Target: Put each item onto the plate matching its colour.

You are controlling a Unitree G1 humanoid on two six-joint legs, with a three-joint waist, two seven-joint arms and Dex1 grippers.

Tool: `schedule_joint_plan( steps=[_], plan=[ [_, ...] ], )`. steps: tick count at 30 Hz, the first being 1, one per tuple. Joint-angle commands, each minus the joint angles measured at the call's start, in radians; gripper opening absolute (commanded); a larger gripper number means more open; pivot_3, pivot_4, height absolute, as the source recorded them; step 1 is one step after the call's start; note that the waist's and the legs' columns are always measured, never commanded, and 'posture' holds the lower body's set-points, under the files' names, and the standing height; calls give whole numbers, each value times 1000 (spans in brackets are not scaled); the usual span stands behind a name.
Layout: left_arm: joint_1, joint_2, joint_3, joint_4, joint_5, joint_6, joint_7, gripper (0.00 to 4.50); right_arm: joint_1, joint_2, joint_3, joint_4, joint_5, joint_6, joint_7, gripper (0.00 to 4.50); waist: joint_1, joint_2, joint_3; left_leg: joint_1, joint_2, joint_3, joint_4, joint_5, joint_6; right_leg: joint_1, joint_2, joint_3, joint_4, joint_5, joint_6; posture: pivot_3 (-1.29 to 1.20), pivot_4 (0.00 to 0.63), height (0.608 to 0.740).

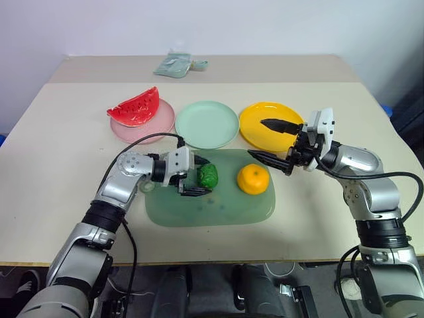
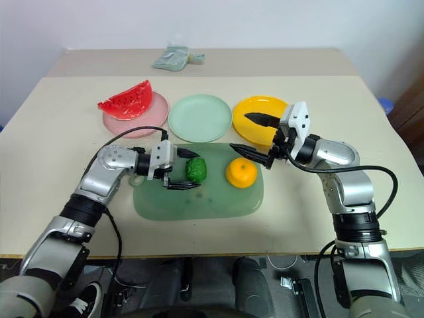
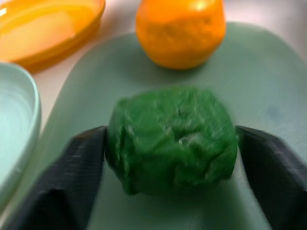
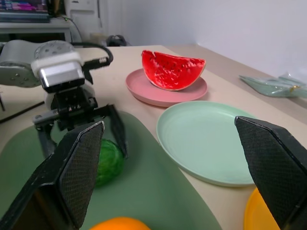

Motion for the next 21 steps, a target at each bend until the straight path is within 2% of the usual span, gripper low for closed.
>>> schedule_joint_plan(
  steps=[1, 4, 8, 11, 14, 16, 21],
  plan=[
    [-21, -14, 39, -31, -25, -10, 25, 2675, -6, -13, -29, -43, 9, -9, -8, 4500, 2, 0, 0, 0, 0, 0, 0, 0, 0, 0, 0, 0, 0, 0, 0, 0, 150, 737],
    [-73, -55, 83, -21, -59, 59, 86, 2675, -12, -9, -23, -36, -2, -20, -10, 4500, 4, 0, 0, 0, 0, 0, 0, 0, 0, 0, 0, 0, 0, 0, 0, 0, 150, 737],
    [-177, -123, 185, 39, -100, 143, 246, 2675, -16, -1, -25, -31, -3, -26, -17, 4500, 3, 0, 0, -1, 0, 0, 1, 0, 0, 0, 0, 0, 0, 0, 1, 0, 150, 737],
    [-298, -167, 256, 209, -44, 124, 505, 2675, -42, 14, -26, 11, -43, -67, -56, 4500, 2, 0, 0, 0, 0, -1, 1, 0, 1, 0, 0, 0, 0, 0, 1, 0, 150, 737],
    [-399, -202, 272, 409, 11, 53, 672, 2675, -99, 31, -23, 114, -133, -126, -153, 4500, -3, 0, 0, 0, 0, 0, 1, -1, 1, 0, 0, 0, 0, 0, 1, 0, 150, 737],
    [-441, -209, 251, 506, 63, -9, 726, 2675, -122, 36, -20, 165, -182, -170, -195, 4500, 0, 0, 0, 0, 0, 0, 1, -1, 1, 0, 0, 0, 0, 0, 1, 0, 150, 737],
    [-544, -239, 249, 720, 115, -67, 814, 2675, -132, 44, -18, 193, -189, -194, -206, 4500, 3, 0, 0, -1, -1, 0, 0, -1, 2, 0, 0, 0, -2, 0, 1, 0, 150, 737]
  ],
)
